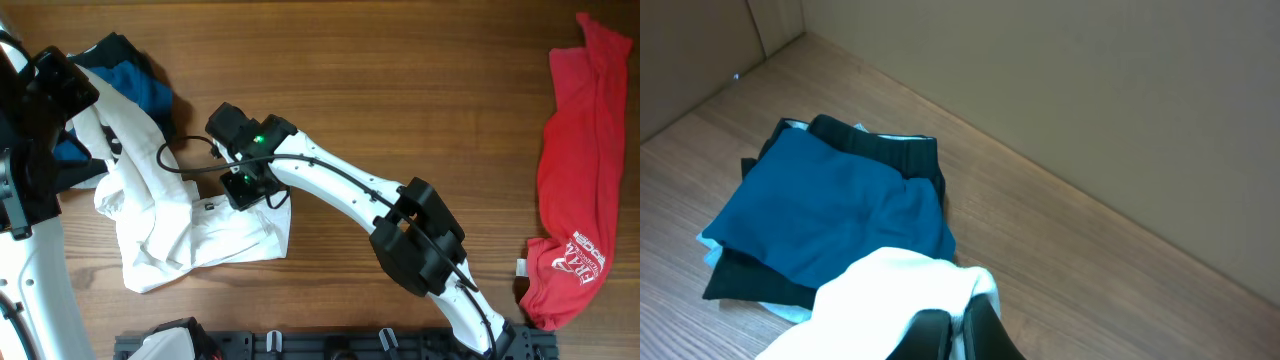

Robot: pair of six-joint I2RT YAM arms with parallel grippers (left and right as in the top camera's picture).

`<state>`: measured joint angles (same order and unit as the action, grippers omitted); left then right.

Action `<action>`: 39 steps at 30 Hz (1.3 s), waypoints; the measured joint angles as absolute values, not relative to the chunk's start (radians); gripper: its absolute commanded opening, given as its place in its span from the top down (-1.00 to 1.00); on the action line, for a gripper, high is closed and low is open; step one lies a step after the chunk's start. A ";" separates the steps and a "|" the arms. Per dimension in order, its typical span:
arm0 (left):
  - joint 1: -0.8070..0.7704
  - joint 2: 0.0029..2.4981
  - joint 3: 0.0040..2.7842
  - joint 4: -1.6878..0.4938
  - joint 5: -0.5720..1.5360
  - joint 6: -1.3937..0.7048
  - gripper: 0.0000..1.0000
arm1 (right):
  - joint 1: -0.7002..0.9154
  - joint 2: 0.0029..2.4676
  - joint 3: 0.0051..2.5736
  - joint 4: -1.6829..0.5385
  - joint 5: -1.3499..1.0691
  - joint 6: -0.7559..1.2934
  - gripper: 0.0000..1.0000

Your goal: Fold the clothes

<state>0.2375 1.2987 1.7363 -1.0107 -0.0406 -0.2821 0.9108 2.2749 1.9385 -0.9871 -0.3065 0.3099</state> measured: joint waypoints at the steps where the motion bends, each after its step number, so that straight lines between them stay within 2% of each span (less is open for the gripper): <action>1: 0.237 1.299 1.736 -1.011 -0.041 -0.282 0.92 | 0.913 2.275 1.938 -0.986 -0.306 0.310 0.26; 39: 0.237 1.299 1.736 -1.014 -0.041 -0.282 0.92 | 0.940 2.324 1.931 -0.947 -0.287 0.333 0.28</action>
